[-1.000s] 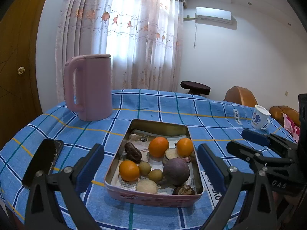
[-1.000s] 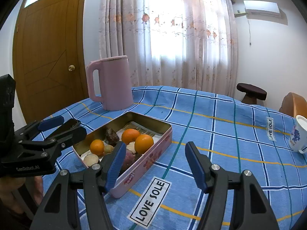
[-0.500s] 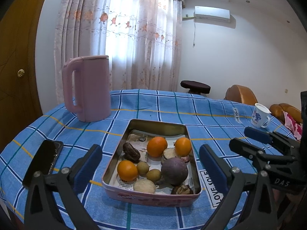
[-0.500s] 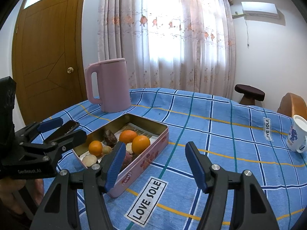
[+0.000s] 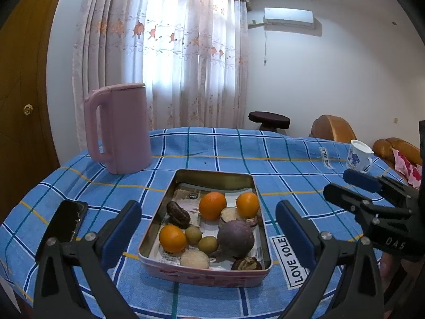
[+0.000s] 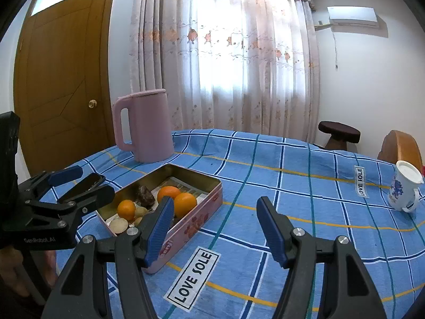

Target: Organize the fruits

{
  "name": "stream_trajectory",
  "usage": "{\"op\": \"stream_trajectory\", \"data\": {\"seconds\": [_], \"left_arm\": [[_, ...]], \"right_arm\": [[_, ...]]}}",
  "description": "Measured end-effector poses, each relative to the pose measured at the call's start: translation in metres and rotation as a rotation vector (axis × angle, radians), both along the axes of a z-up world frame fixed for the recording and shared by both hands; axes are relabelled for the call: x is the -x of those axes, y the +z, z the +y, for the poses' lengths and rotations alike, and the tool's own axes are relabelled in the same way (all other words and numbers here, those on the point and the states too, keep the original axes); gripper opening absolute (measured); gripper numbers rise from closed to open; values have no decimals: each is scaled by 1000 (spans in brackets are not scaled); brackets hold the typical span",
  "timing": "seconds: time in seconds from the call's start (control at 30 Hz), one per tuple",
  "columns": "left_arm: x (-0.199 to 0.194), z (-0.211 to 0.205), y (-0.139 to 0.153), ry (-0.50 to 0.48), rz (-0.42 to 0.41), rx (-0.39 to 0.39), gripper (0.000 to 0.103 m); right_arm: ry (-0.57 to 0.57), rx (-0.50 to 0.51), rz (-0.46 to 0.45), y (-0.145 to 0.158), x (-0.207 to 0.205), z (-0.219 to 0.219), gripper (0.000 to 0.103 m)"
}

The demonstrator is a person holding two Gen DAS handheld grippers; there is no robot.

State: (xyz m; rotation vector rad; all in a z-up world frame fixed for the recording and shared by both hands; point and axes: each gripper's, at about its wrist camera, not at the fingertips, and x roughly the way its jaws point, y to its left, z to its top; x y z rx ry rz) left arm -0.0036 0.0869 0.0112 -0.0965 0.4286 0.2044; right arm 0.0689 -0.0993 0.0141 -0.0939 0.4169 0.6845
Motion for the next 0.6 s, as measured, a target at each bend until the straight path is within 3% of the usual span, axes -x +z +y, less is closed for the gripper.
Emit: {"op": "stream_trajectory", "data": {"seconds": [0.6], "left_arm": [[-3, -3, -4, -3, 7, -2, 103]], "right_arm": [[-40, 11, 20, -10, -8, -21, 66]]}}
